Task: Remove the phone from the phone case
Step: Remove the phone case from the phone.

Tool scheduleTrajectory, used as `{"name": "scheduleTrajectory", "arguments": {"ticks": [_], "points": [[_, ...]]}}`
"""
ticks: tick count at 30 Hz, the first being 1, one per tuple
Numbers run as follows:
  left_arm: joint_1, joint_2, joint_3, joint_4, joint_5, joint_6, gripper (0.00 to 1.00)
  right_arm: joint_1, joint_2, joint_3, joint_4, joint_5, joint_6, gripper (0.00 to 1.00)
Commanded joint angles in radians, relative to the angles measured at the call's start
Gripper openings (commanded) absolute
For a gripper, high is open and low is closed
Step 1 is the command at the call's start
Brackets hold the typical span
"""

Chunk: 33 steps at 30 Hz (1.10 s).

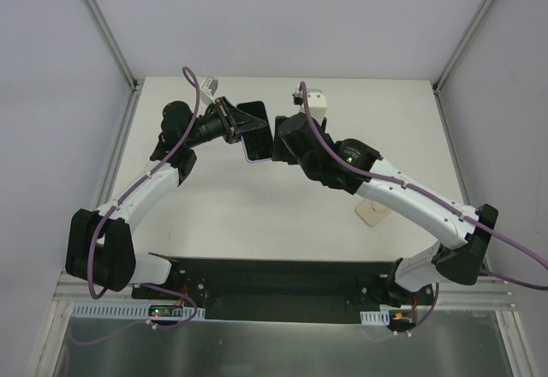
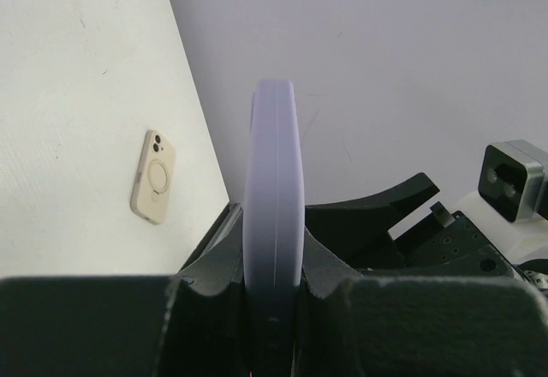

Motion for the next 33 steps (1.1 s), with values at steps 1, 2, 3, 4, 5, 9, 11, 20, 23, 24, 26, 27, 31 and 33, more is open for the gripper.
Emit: {"name": "scheduleTrajectory", "arguments": {"ticks": [1, 2, 3, 4, 5, 9, 11, 20, 23, 24, 26, 27, 31, 33], "points": [[-0.014, -0.12, 0.073, 0.25, 0.067, -0.157, 0.0, -0.015, 0.093, -0.071, -0.194, -0.013, -0.093, 0.64], [-0.014, -0.12, 0.077, 0.253, 0.066, -0.16, 0.0, -0.015, 0.092, -0.079, -0.181, -0.019, -0.093, 0.64], [-0.014, -0.119, 0.08, 0.255, 0.067, -0.162, 0.0, -0.016, 0.092, -0.097, -0.173, -0.035, -0.093, 0.64], [-0.014, -0.119, 0.082, 0.258, 0.067, -0.167, 0.0, -0.019, 0.093, -0.103, -0.164, -0.042, -0.092, 0.64], [-0.014, -0.117, 0.085, 0.264, 0.069, -0.17, 0.0, -0.024, 0.098, -0.108, -0.162, -0.05, -0.09, 0.64], [-0.014, -0.122, 0.088, 0.267, 0.07, -0.182, 0.0, -0.03, 0.118, -0.117, -0.182, -0.034, -0.08, 0.65], [-0.014, -0.122, 0.092, 0.268, 0.073, -0.188, 0.0, -0.03, 0.136, -0.11, -0.216, -0.009, -0.075, 0.65], [-0.014, -0.136, 0.091, 0.227, 0.073, -0.15, 0.0, -0.032, 0.044, -0.175, -0.153, -0.114, -0.057, 0.65], [-0.012, -0.131, 0.08, 0.233, 0.073, -0.153, 0.0, -0.03, -0.041, -0.212, -0.098, -0.162, 0.005, 0.65], [-0.012, -0.133, 0.079, 0.233, 0.073, -0.151, 0.0, -0.03, -0.069, -0.259, -0.07, -0.174, 0.02, 0.65], [-0.012, -0.128, 0.073, 0.244, 0.069, -0.156, 0.0, -0.03, -0.13, -0.303, 0.01, -0.214, 0.058, 0.65], [-0.012, -0.128, 0.071, 0.247, 0.07, -0.162, 0.0, -0.03, -0.14, -0.324, 0.023, -0.22, 0.066, 0.65], [-0.011, -0.127, 0.066, 0.256, 0.07, -0.17, 0.0, -0.038, -0.151, -0.349, 0.065, -0.26, 0.092, 0.64], [-0.011, -0.128, 0.065, 0.258, 0.07, -0.17, 0.0, -0.048, -0.158, -0.391, 0.117, -0.305, 0.12, 0.63]]}}
